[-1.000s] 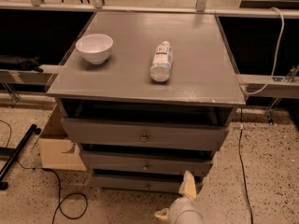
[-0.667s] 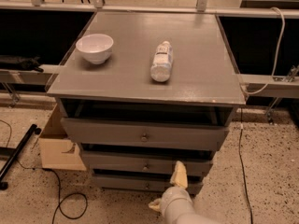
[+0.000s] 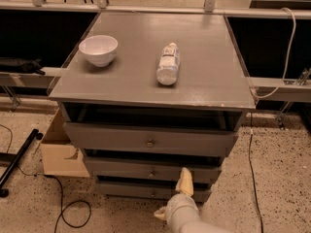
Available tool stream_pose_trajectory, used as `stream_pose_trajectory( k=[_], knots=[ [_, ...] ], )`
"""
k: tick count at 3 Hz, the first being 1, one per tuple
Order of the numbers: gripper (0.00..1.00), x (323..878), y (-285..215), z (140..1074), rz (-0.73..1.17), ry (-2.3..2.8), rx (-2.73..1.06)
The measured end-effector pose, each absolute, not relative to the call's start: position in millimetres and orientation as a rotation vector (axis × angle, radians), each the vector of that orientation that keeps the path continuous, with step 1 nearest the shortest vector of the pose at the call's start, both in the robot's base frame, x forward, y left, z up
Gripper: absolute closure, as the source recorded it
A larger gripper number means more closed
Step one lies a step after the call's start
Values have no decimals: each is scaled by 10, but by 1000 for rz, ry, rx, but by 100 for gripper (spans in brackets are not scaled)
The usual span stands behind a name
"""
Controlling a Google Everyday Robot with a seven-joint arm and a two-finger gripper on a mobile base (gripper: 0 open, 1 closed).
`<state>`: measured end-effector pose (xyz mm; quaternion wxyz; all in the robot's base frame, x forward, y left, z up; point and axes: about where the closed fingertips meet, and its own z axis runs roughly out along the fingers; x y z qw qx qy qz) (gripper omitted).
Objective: Open middle drawer
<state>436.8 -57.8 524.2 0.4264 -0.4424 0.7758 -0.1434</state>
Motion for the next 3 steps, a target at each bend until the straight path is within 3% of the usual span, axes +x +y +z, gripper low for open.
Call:
stream_pose_trajectory(
  k=[1, 2, 3],
  knots=[
    [0, 4446, -603, 5091, -401, 2014, -1099],
    [0, 4592, -935, 4956, -613, 2125, -1051],
    [0, 4592, -922, 4955, -606, 2123, -1053]
  ],
)
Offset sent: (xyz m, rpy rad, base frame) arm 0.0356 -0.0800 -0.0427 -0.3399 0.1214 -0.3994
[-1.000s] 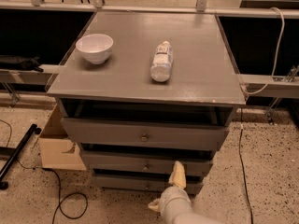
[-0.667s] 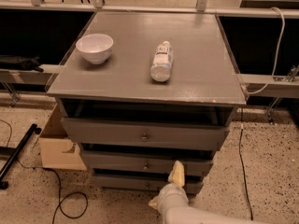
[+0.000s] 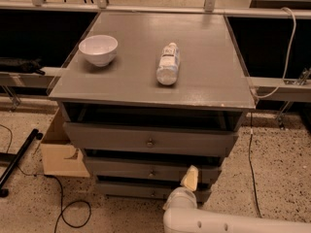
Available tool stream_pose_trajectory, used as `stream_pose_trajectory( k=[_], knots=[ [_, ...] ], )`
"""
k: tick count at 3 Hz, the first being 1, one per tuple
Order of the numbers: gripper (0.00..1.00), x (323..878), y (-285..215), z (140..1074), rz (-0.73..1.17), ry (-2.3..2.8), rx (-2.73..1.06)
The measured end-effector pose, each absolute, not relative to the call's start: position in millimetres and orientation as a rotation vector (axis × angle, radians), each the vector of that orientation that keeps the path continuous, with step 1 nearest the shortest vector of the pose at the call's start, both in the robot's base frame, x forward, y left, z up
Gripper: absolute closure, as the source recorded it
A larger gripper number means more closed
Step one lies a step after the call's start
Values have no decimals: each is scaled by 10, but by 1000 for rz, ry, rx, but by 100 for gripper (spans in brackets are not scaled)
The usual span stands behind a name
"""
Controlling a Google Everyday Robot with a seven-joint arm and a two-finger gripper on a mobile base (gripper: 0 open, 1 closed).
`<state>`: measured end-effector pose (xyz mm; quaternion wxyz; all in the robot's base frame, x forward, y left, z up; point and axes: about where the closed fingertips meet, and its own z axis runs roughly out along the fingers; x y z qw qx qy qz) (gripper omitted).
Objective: Open middle drawer
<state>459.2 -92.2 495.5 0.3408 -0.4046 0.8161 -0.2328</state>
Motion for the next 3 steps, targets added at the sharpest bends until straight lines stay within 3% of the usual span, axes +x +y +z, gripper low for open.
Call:
stream_pose_trajectory(
  k=[2, 3],
  knots=[
    [0, 4675, -1010, 4912, -484, 2057, -1161],
    [0, 4717, -814, 4866, -356, 1986, -1273]
  ],
)
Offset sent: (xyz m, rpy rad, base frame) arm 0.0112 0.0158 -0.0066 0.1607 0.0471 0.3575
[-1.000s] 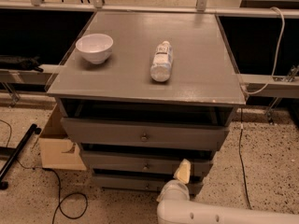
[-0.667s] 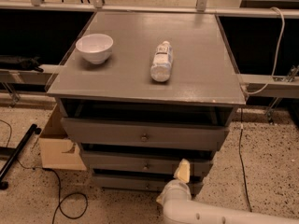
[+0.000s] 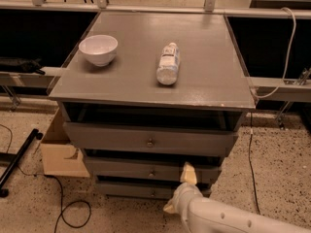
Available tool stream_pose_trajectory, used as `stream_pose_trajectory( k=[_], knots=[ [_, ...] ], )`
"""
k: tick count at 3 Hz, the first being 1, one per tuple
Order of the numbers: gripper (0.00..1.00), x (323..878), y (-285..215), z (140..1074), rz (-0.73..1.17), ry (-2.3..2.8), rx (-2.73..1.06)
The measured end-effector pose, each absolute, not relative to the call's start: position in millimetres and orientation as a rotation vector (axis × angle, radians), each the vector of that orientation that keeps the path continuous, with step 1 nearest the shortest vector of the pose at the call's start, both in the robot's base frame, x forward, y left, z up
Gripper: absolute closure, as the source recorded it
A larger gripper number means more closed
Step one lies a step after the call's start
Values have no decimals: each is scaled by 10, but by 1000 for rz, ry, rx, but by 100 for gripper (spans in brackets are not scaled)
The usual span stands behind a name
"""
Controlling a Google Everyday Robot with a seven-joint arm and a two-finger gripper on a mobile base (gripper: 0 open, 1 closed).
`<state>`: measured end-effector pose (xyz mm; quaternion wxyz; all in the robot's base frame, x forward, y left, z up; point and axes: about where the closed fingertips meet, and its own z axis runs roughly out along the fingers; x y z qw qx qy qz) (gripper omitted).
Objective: Open middle drawer
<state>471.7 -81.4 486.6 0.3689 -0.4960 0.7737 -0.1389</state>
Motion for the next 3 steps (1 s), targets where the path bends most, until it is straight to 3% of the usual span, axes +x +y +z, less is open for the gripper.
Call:
stream_pose_trajectory(
  k=[3],
  knots=[
    [0, 4848, -718, 4776, -391, 2015, -1321]
  ],
)
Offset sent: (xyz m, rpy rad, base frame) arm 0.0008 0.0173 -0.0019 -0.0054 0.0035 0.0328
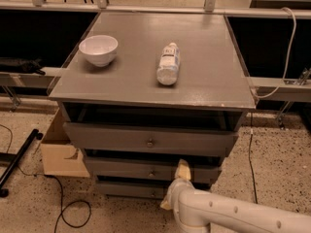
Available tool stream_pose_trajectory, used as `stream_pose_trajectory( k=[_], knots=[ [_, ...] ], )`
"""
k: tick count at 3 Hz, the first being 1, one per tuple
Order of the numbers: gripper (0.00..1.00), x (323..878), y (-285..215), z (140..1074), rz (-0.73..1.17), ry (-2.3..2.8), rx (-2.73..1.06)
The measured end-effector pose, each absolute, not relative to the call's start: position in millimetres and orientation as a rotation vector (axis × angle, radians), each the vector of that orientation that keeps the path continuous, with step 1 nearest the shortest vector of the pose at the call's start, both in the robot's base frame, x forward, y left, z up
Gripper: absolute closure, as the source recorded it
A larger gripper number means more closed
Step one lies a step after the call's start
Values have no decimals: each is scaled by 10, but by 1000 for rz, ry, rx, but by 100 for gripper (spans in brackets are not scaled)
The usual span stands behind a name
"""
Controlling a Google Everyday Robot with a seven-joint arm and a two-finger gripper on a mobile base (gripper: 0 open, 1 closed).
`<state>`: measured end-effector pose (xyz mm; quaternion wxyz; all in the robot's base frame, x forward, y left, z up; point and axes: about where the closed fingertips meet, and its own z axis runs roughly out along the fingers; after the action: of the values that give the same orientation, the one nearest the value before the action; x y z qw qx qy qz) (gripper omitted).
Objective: Open middle drawer
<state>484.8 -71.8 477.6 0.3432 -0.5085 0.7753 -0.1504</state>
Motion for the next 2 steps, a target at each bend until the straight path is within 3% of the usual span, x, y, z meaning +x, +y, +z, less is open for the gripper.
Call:
stream_pose_trajectory(
  k=[2],
  knots=[
    [0, 5153, -793, 4746, -427, 2053, -1341]
  ],
)
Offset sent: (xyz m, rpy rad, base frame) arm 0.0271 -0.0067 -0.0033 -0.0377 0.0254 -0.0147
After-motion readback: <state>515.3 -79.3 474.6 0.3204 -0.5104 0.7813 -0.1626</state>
